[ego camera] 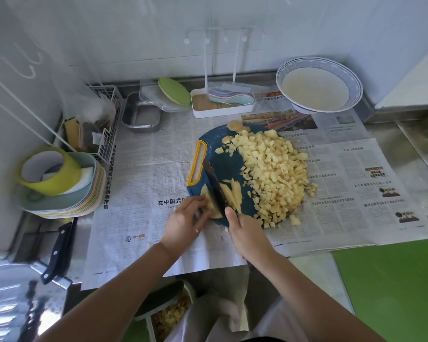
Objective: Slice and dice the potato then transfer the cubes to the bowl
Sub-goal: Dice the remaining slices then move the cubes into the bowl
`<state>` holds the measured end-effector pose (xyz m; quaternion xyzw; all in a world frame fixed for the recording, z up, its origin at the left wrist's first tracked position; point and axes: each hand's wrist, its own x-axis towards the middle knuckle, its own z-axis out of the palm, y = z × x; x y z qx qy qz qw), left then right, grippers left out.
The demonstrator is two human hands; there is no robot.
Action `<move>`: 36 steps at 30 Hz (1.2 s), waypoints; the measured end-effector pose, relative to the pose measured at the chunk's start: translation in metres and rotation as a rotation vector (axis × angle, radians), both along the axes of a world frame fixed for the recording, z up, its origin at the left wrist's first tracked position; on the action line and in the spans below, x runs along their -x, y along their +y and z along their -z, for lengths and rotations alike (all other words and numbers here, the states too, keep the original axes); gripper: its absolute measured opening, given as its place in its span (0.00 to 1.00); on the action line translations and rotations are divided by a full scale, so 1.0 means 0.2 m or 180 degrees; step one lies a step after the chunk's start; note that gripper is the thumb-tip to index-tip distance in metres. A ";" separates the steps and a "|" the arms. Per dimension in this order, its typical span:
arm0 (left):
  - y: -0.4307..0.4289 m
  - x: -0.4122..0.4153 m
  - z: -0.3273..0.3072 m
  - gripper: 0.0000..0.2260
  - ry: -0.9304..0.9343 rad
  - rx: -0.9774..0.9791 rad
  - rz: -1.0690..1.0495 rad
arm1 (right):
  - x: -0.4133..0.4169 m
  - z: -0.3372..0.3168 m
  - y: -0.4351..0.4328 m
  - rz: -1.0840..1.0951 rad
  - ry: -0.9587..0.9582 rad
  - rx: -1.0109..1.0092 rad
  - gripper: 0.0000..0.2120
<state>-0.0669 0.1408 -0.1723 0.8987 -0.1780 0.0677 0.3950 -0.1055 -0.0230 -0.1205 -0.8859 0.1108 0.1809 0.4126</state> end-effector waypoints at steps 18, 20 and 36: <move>-0.03 -0.04 -0.07 0.05 0.0785 0.0755 -0.0715 | 0.16 -0.06 0.07 -0.0412 -0.0214 0.0577 0.21; -0.03 -0.04 -0.07 0.05 0.0662 0.0679 -0.0669 | 0.16 -0.05 0.10 -0.0463 -0.0170 0.0815 0.23; 0.00 -0.06 -0.03 0.05 0.0317 0.0506 -0.0359 | 0.08 0.06 0.03 0.0279 0.0102 -0.0248 0.25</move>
